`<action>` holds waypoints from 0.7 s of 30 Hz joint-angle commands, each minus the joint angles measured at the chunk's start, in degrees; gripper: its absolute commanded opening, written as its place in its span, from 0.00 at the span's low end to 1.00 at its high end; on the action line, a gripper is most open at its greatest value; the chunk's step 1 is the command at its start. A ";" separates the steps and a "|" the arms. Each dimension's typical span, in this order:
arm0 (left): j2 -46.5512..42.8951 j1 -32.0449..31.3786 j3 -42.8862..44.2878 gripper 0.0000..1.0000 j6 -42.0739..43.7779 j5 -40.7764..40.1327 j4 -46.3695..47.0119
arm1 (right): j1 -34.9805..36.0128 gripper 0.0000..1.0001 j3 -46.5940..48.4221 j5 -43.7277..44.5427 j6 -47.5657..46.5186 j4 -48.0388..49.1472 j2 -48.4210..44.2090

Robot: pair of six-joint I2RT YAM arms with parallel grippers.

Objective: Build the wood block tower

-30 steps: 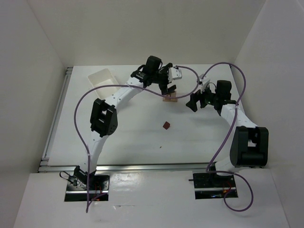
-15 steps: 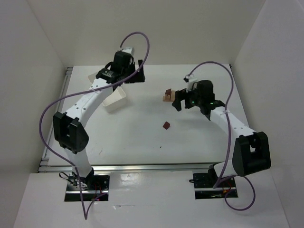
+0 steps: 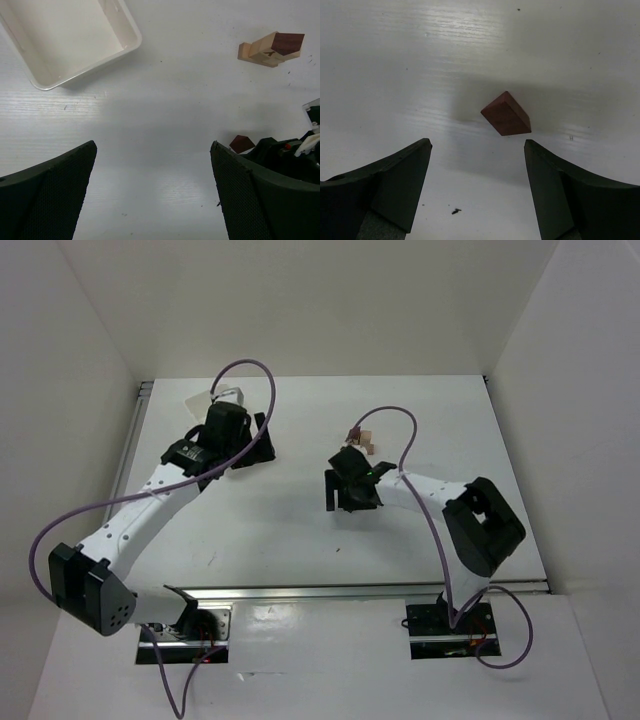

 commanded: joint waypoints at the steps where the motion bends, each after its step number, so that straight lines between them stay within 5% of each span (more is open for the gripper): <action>1: 0.39 -0.95 -0.43 1.00 -1.37 -2.35 -0.20 | 2.97 0.83 5.06 10.39 9.28 -6.12 2.59; 5: 1.61 -0.96 -1.13 0.99 0.38 0.28 1.20 | 3.86 0.82 6.12 13.12 8.16 -6.83 4.62; 13: 2.76 -0.96 -0.60 0.96 0.92 2.49 1.74 | 3.86 0.85 0.77 2.24 7.09 -1.21 3.30; 21: 2.24 -0.96 -1.66 0.95 0.39 2.49 1.74 | 3.86 0.85 -0.82 0.90 5.77 5.21 1.55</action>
